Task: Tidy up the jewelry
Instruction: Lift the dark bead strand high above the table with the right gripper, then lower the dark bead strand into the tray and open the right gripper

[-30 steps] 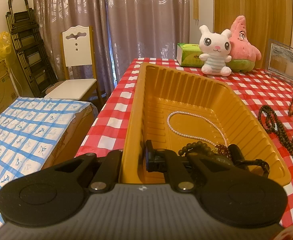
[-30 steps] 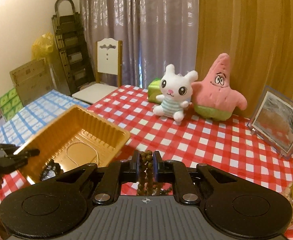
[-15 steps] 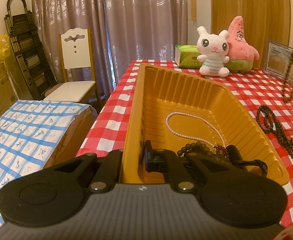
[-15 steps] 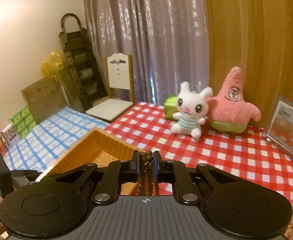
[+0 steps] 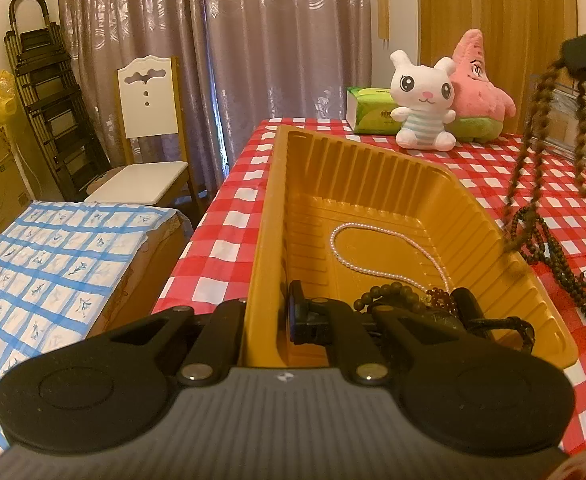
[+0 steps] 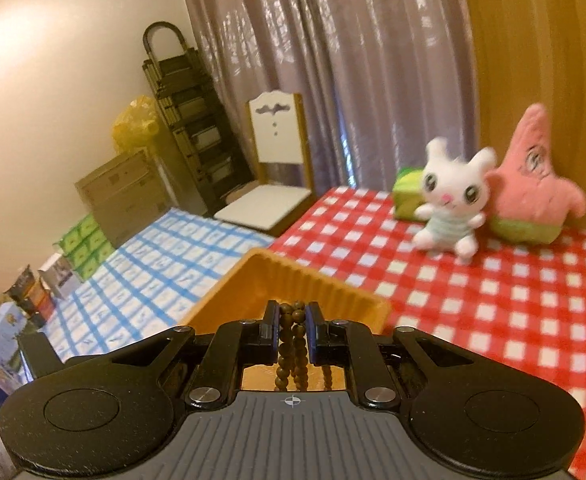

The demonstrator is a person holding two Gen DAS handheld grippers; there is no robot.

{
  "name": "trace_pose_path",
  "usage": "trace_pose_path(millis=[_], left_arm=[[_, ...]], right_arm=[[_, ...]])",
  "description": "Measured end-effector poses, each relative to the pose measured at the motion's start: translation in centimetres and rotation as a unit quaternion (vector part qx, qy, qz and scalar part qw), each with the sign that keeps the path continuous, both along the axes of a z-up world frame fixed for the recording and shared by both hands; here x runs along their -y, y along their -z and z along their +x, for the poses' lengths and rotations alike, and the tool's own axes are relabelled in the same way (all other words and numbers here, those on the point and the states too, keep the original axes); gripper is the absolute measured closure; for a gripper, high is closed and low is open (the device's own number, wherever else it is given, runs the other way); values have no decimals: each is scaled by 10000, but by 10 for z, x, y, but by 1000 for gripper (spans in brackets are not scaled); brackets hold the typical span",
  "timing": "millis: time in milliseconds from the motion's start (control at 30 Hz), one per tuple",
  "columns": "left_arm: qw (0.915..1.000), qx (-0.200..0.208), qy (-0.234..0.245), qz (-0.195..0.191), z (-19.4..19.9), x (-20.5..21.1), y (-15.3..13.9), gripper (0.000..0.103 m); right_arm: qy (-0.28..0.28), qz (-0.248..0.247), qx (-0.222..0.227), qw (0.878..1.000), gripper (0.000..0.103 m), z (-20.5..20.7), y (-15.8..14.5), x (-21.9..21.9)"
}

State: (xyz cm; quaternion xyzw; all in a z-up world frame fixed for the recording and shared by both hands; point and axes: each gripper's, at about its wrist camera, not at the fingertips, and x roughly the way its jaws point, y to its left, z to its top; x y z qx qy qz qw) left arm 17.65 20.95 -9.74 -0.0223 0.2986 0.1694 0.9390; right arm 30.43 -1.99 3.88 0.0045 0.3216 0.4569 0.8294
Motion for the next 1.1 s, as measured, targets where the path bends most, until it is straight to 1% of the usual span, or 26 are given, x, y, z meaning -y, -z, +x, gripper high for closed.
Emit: trace_pose_path(millis=[267,500,700,800,867,967,1100], left_arm=[[10000,-12,24,-44,1,-2,1,99],[10000,-23,69,-61,2,-4,0,99],[9999,-51,100,-72,3,-5,1,99],[9999,-52,115,-69,3,-5,1,99],[9999,-56,116,-72,3,-5,1,99],[9999,-64,117,-80,3,-5,1,99],[9999,-66,124,-66,4,-6,1,99]], right_arm=[[70,-68,-407,9991,90,-1,33,-38],[193,-226,-412,9987,90,-3,53,-55],[186,-293,-448,9984,87,-5,55,-57],[230,-303,-479,9981,82,-7,55,-51],[291,-328,-520,9977,74,-8,56,-46],[412,-393,-567,9968,68,-10,59,-35],[575,-466,-654,9951,64,-12,63,-20]])
